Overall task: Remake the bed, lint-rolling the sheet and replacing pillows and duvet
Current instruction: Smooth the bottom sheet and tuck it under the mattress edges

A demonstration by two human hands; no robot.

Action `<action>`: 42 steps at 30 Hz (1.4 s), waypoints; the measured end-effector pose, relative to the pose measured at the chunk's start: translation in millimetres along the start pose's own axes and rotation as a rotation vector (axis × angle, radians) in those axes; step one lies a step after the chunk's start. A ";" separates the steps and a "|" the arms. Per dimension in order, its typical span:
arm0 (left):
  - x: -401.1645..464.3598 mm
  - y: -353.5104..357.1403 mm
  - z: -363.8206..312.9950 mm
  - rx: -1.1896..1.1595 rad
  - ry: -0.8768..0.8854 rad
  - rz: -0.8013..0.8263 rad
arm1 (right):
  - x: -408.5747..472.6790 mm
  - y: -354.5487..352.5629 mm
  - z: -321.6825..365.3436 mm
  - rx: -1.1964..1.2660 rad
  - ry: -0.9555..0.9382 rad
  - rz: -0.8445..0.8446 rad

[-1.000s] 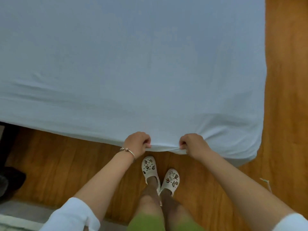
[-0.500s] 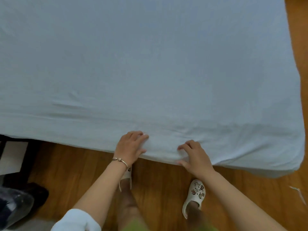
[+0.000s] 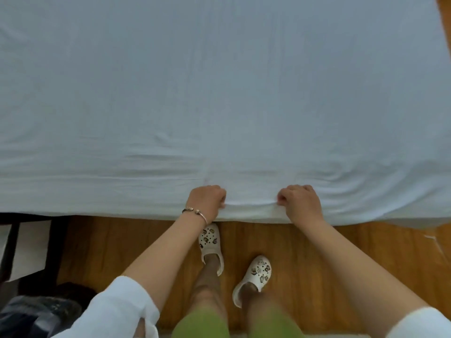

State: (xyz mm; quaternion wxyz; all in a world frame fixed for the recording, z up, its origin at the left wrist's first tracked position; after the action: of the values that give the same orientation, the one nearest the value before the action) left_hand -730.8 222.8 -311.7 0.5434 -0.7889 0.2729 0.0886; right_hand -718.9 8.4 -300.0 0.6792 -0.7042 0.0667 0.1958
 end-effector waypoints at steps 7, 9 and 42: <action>-19.0 19.6 -7.3 -0.115 -0.061 0.111 | -17.7 8.4 13.3 -0.145 -0.001 0.285; -18.2 19.6 -4.9 -0.111 -0.048 0.121 | -16.1 3.1 21.3 -0.209 0.020 0.307; -141.8 -28.5 270.9 -0.039 -0.037 0.209 | 10.2 15.0 295.5 -0.146 0.009 0.352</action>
State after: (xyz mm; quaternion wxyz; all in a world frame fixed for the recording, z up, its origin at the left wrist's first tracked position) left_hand -791.8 523.0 -333.4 0.5207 -0.7648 0.3419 0.1645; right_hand -769.7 299.6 -317.9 0.5813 -0.7299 0.1776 0.3129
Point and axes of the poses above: each hand's wrist, its own x-axis towards the middle knuckle, its own y-axis out of the palm, z = x × y, the point moved 9 cm from there along x, towards the middle knuckle, and after that the axes turned 10 degrees about -x, right-handed, at the moved point
